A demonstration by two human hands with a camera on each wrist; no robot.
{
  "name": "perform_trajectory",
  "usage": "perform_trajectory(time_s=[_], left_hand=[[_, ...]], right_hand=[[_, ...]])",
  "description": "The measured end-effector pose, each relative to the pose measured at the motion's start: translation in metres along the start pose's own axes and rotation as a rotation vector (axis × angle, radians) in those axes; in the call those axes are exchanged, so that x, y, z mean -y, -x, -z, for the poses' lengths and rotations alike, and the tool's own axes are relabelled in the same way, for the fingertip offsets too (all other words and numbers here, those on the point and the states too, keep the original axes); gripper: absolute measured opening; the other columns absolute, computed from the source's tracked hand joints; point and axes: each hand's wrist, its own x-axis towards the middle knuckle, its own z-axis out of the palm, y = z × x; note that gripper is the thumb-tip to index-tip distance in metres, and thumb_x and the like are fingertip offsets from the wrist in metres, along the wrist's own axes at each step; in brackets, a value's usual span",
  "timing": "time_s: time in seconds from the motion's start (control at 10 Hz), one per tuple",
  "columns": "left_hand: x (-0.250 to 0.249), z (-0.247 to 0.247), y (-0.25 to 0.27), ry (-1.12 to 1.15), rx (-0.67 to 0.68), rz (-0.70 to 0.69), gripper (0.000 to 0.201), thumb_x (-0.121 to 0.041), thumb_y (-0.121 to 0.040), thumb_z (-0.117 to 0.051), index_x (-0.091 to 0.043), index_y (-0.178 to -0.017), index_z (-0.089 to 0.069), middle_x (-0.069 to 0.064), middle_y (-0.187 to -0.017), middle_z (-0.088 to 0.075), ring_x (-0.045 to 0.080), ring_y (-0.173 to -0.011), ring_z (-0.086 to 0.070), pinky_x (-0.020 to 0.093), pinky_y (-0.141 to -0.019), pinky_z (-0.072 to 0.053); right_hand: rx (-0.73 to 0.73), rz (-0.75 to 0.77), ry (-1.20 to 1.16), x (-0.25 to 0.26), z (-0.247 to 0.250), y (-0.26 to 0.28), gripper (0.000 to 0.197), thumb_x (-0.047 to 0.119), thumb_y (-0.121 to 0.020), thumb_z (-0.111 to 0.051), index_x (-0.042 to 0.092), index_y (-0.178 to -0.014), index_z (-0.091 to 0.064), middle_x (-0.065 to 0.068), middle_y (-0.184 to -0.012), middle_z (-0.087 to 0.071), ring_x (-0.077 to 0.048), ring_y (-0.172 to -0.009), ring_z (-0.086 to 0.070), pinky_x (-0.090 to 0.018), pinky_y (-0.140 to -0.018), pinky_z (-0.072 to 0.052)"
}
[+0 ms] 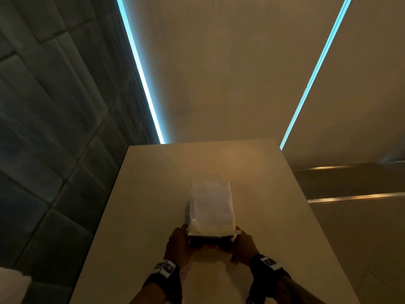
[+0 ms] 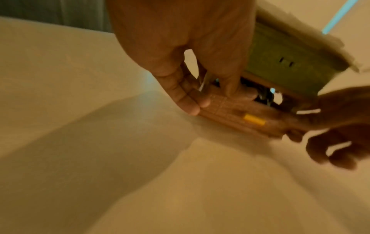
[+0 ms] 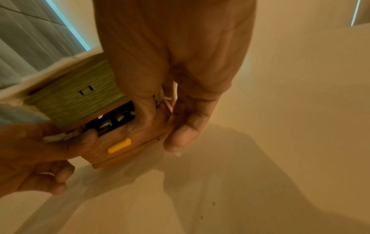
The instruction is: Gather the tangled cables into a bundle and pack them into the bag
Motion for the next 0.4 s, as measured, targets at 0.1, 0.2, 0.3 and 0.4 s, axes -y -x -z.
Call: perform_trajectory(time_s=[0.1, 0.2, 0.3, 0.4], left_hand=[[0.0, 0.003, -0.003, -0.112, -0.011, -0.037, 0.058, -0.06, -0.065, -0.074, -0.025, -0.11, -0.061, -0.003, -0.099, -0.055, 0.018, -0.091, -0.062, 0.031, -0.077, -0.052], [-0.009, 0.007, -0.008, -0.201, -0.007, -0.046, 0.043, -0.047, -0.078, -0.07, -0.02, -0.109, -0.062, 0.003, -0.107, -0.059, 0.025, -0.097, -0.062, 0.034, -0.081, -0.05], [-0.012, 0.011, -0.011, -0.19, 0.039, 0.003, 0.054, -0.056, -0.072, -0.072, -0.024, -0.114, -0.059, 0.0, -0.111, -0.061, 0.023, -0.101, -0.062, 0.033, -0.083, -0.05], [0.001, 0.014, -0.006, -0.245, 0.162, -0.01, 0.072, -0.059, -0.058, -0.077, -0.028, -0.117, -0.049, -0.006, -0.107, -0.058, 0.019, -0.103, -0.061, 0.029, -0.079, -0.048]], right_hand=[[-0.067, -0.001, 0.188, 0.002, -0.001, -0.004, 0.053, 0.04, -0.079, -0.072, 0.018, -0.123, -0.053, -0.011, -0.112, -0.058, -0.032, -0.102, -0.061, -0.04, -0.084, -0.053], [-0.09, -0.014, 0.256, -0.001, 0.0, -0.01, 0.048, 0.046, -0.085, -0.063, 0.02, -0.124, -0.052, -0.01, -0.118, -0.051, -0.032, -0.117, -0.05, -0.037, -0.093, -0.044], [-0.074, -0.008, 0.263, 0.001, 0.001, -0.012, 0.045, 0.051, -0.081, -0.063, 0.023, -0.115, -0.055, -0.008, -0.116, -0.057, -0.03, -0.109, -0.055, -0.04, -0.09, -0.048], [0.044, -0.035, 0.258, -0.002, 0.004, -0.007, 0.056, 0.052, -0.07, -0.075, 0.024, -0.113, -0.052, -0.006, -0.123, -0.055, -0.025, -0.11, -0.054, -0.034, -0.092, -0.047]])
